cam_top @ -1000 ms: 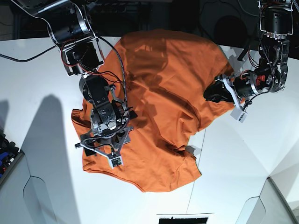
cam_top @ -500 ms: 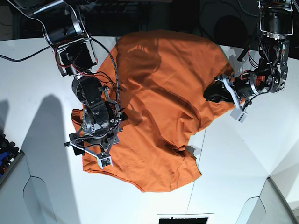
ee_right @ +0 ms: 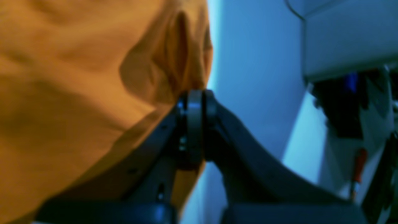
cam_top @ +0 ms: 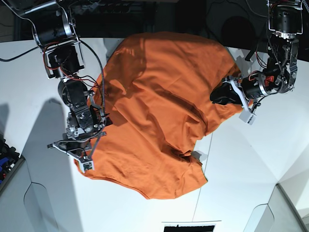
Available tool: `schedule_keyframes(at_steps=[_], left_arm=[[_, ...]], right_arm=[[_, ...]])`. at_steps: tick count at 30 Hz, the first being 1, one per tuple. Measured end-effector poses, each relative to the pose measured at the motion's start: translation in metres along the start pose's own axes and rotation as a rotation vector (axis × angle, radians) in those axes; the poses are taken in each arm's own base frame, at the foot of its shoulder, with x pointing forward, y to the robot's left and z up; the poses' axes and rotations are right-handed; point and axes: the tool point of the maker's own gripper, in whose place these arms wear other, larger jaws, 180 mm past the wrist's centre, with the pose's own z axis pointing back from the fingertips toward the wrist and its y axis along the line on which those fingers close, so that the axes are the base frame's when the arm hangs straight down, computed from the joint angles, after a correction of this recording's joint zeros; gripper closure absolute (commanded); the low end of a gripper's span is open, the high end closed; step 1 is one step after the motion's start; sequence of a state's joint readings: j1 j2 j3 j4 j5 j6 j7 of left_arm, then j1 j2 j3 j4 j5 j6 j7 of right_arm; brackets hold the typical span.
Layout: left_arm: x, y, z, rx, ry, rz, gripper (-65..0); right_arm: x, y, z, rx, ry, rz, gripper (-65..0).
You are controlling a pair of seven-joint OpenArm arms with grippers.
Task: Layout the t-shirt on the table in an organized manner, then fold the t-shirt properly
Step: 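Pull the shirt hem with the right gripper away from the left gripper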
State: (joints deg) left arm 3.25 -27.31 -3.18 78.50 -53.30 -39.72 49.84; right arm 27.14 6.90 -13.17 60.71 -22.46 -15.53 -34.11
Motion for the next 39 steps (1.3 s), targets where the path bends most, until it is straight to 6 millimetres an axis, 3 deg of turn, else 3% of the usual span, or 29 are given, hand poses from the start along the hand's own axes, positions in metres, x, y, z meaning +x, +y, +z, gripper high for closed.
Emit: schedule_keyframes(at_steps=[3, 4, 8, 10, 13, 20, 27, 29, 31, 33, 34, 36, 39], left_arm=[[-0.004, -0.001, 0.0, -0.003, 0.001, 0.007, -21.1], [-0.004, -0.001, 0.0, -0.004, 0.001, 0.006, -21.1], [-0.005, -0.002, 0.0, -0.005, 0.002, 0.007, -21.1], [-0.005, -0.002, 0.0, -0.006, 0.001, 0.007, -21.1], [-0.005, -0.002, 0.0, -0.007, 0.001, 0.007, -21.1], [-0.006, -0.001, 0.0, 0.0, 0.008, -0.001, -21.1], [-0.007, 0.0, 0.001, 0.004, 0.014, -0.013, -21.1], [-0.007, 0.0, 0.001, 0.005, 0.014, -0.013, -21.1], [-0.007, 0.0, 0.001, 0.005, 0.014, -0.013, -21.1], [-0.007, 0.001, 0.002, 0.006, 0.016, -0.014, -21.1], [-0.007, 0.001, 0.002, 0.006, 0.016, -0.014, -21.1], [-0.008, 0.001, 0.002, 0.006, 0.018, -0.013, -21.1], [-0.009, 0.001, 0.002, 0.005, 0.014, -0.009, -21.1]], right_arm=[[-0.01, -0.022, -0.007, -0.04, 0.031, -0.029, 0.0], [-0.014, -0.031, -0.009, -0.055, 0.042, -0.042, -2.6], [-0.037, -0.055, -0.015, -0.083, 0.133, -0.141, -39.4], [-0.046, -0.057, -0.015, -0.083, 0.168, -0.167, -44.3], [-0.056, -0.053, -0.014, -0.078, 0.183, -0.166, -44.3], [-0.057, -0.049, 0.0, -0.061, 0.152, -0.197, -44.3], [0.005, -0.078, 0.035, -0.088, -0.016, -0.287, -44.3], [0.01, -0.08, 0.038, -0.086, -0.032, -0.296, -44.2], [0.009, -0.07, 0.037, -0.035, -0.028, -0.326, -43.8], [0.014, -0.053, 0.035, 0.051, -0.058, -0.325, -35.4], [0.019, -0.045, 0.035, 0.089, -0.081, -0.32, -25.7], [0.024, -0.029, 0.033, 0.15, -0.114, -0.3, 0.0], [0.017, 0.0, 0.025, 0.241, -0.123, -0.274, 0.0]])
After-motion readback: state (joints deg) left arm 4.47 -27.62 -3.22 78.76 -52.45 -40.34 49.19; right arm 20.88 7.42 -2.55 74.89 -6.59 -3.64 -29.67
